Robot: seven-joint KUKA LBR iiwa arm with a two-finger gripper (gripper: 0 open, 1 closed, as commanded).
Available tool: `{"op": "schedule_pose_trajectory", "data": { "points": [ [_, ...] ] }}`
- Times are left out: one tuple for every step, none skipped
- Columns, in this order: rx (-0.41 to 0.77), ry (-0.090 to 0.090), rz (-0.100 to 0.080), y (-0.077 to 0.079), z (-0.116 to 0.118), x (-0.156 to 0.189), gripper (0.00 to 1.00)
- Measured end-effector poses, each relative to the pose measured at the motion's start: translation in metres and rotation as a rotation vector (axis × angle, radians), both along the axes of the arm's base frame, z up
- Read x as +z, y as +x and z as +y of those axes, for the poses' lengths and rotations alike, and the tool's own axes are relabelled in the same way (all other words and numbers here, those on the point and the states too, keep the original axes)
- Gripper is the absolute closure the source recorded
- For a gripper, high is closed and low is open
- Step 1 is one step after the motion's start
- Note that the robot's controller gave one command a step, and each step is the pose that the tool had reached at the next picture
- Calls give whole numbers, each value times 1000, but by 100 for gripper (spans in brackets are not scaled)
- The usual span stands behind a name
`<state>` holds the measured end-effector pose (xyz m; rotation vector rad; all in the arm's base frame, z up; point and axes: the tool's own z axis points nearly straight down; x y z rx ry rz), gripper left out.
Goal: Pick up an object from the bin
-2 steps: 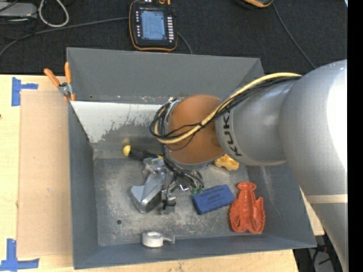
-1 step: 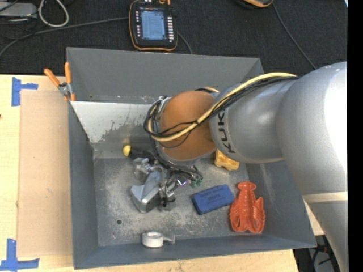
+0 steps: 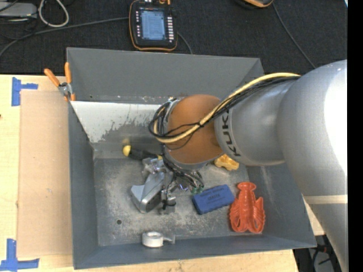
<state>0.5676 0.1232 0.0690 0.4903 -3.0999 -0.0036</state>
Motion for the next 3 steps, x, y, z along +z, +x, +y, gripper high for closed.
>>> {"op": "schedule_pose_trajectory", "data": {
  "points": [
    [195, 1, 2, 11, 11, -3, 100],
    [195, 1, 2, 11, 11, -3, 100],
    [194, 0, 16, 7, 11, 23, 100]
  ]
}}
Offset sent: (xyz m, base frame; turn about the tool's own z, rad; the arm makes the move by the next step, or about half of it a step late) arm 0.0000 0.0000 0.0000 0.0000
